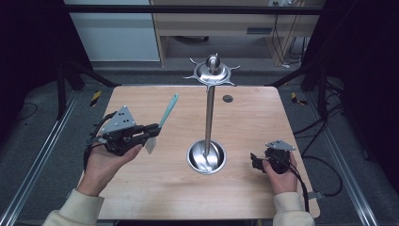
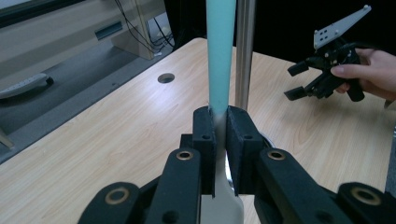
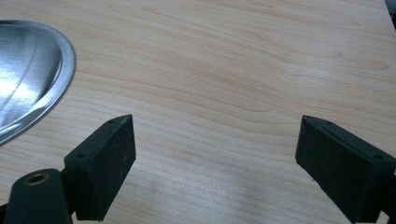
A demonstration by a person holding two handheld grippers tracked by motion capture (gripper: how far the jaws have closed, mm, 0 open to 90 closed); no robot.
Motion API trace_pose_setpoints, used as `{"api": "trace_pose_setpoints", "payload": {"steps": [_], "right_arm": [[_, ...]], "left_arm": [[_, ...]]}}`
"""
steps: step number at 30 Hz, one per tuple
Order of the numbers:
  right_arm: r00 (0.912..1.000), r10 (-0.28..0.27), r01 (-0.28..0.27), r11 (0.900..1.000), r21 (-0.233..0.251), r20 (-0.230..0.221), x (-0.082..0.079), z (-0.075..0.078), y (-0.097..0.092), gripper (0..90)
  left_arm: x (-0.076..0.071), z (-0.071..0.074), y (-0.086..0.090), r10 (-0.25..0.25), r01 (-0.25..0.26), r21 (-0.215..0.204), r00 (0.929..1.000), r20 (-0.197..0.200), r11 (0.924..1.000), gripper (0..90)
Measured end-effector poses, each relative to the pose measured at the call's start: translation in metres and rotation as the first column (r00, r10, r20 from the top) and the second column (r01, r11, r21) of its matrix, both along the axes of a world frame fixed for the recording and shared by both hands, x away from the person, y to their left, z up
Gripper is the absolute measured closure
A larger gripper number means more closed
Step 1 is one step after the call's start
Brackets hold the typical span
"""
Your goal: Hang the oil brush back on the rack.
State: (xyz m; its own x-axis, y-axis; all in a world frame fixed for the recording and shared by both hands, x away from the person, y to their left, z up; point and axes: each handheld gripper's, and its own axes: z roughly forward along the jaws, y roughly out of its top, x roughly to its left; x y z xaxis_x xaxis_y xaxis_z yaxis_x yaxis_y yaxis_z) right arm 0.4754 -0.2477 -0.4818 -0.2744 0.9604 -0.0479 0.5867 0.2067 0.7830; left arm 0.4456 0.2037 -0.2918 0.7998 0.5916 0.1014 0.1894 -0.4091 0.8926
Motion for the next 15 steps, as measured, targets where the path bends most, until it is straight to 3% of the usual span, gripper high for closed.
{"api": "trace_pose_setpoints", "payload": {"steps": [15], "right_arm": [[1.0000,0.006,-0.006,1.0000,0.000,0.000,0.000,0.000,0.001,12.7]], "left_arm": [[0.003,0.026,-0.011,0.033,-0.030,-0.050,0.9984,0.046,0.9983,82.5]]}}
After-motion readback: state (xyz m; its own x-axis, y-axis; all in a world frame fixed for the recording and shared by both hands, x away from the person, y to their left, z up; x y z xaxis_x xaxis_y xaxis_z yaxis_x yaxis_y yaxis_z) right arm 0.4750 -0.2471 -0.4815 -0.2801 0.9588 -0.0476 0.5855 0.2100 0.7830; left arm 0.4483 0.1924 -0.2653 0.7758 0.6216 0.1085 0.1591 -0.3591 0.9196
